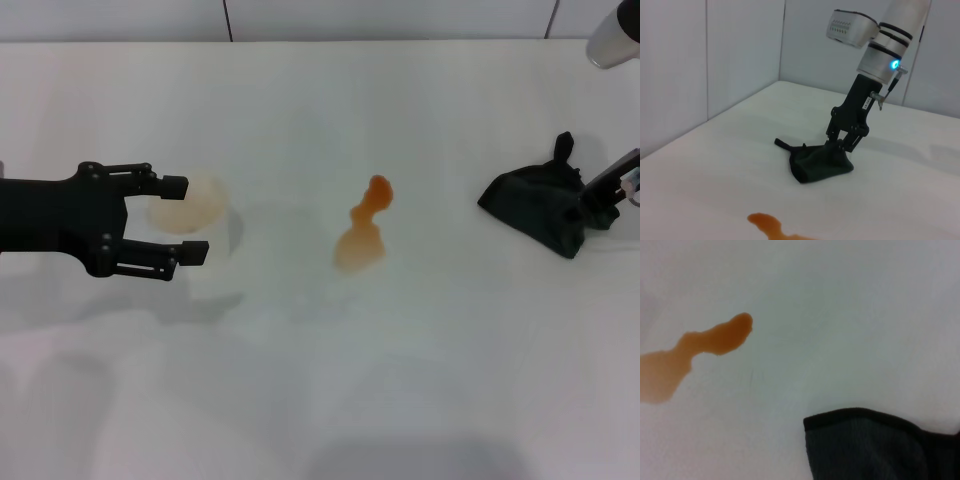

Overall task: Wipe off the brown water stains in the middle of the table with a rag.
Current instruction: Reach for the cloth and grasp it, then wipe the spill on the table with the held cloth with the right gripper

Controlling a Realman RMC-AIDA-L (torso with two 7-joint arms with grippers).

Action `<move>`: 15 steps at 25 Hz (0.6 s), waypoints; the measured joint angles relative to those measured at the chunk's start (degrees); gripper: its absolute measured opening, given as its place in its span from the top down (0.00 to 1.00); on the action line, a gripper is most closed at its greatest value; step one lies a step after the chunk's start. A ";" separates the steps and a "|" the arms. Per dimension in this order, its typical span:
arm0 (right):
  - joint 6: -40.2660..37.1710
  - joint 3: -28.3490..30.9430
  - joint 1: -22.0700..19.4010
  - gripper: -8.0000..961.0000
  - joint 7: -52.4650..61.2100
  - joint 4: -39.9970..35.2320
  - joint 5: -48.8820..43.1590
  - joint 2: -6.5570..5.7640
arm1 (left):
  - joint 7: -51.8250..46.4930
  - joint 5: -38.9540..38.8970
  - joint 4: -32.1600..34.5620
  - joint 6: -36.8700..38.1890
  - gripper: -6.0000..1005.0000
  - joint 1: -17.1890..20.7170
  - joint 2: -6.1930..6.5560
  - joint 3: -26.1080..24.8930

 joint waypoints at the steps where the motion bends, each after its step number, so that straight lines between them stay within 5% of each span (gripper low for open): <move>1: -0.06 -0.10 -0.07 0.40 0.00 -0.30 0.02 0.03 | 0.00 -0.18 0.00 0.00 0.12 0.00 -0.01 0.00; 10: -1.10 -5.16 -0.52 0.84 2.41 -4.28 0.87 0.31 | 1.01 -0.52 0.00 0.00 0.12 0.08 -0.14 0.00; 15: -1.10 -5.98 -0.55 0.94 2.98 -4.31 1.09 0.47 | 1.33 -0.63 0.08 0.00 0.12 0.09 -0.15 0.00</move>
